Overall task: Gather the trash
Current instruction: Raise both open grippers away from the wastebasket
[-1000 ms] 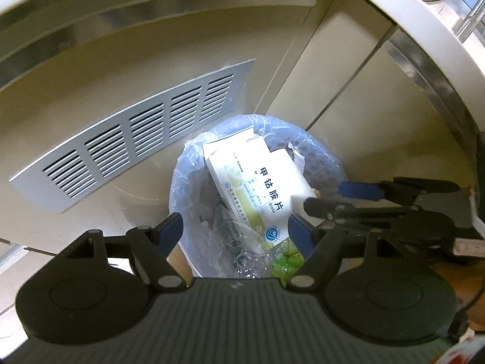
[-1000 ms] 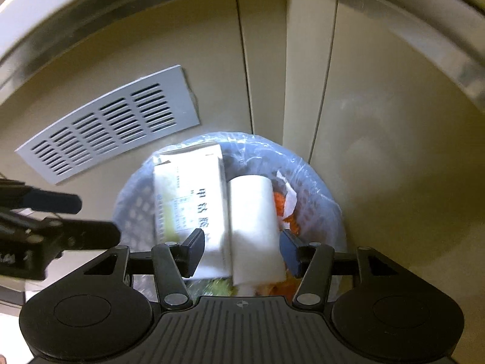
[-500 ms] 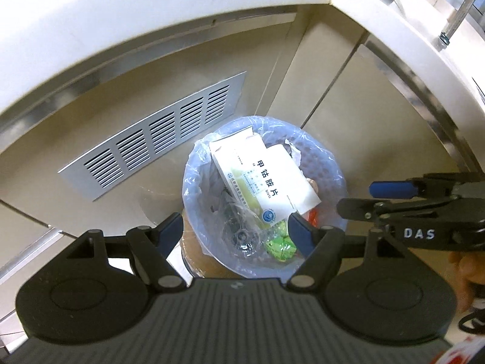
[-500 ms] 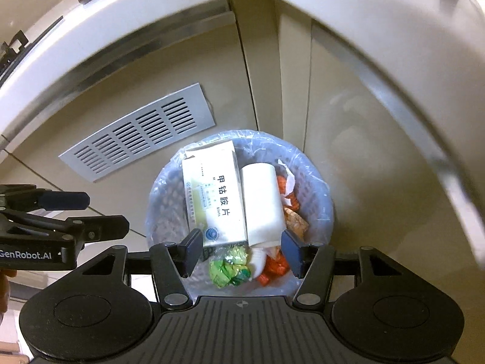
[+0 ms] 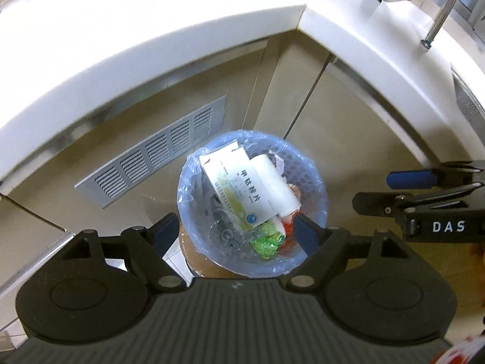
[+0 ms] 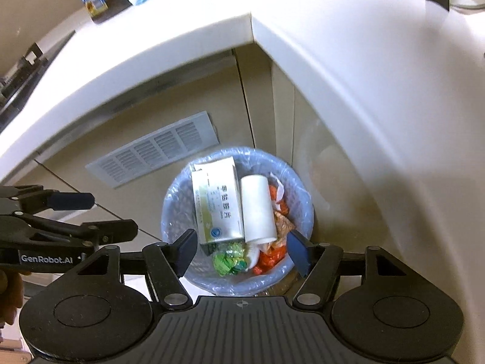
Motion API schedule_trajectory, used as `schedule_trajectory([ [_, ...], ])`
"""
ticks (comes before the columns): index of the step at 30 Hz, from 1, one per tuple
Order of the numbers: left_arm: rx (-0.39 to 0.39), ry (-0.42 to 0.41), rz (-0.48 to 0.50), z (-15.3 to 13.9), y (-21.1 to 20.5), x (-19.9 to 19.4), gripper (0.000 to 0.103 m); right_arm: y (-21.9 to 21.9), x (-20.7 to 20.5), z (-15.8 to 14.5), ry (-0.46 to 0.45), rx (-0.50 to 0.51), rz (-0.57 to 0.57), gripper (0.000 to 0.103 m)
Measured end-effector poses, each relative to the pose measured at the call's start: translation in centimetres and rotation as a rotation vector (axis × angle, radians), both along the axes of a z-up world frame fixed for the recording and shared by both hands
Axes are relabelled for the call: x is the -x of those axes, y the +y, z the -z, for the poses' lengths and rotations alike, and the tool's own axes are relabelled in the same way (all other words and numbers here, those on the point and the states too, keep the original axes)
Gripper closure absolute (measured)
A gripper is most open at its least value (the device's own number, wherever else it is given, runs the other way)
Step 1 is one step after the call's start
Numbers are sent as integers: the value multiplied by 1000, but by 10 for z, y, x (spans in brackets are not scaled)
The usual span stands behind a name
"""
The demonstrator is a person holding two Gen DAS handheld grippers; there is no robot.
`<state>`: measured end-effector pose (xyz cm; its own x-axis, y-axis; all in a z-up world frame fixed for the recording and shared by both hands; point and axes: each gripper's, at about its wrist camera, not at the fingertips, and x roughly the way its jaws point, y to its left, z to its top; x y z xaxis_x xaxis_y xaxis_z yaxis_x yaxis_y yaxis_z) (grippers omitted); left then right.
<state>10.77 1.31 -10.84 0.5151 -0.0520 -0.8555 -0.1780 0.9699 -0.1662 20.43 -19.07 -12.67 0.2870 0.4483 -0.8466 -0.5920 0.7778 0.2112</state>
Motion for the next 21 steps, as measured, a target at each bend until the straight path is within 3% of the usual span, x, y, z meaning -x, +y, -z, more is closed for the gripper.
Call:
schedule_trajectory([
  [21, -67, -210, -100, -81, 3, 5, 19, -5, -11, -78, -97, -151, -79, 35],
])
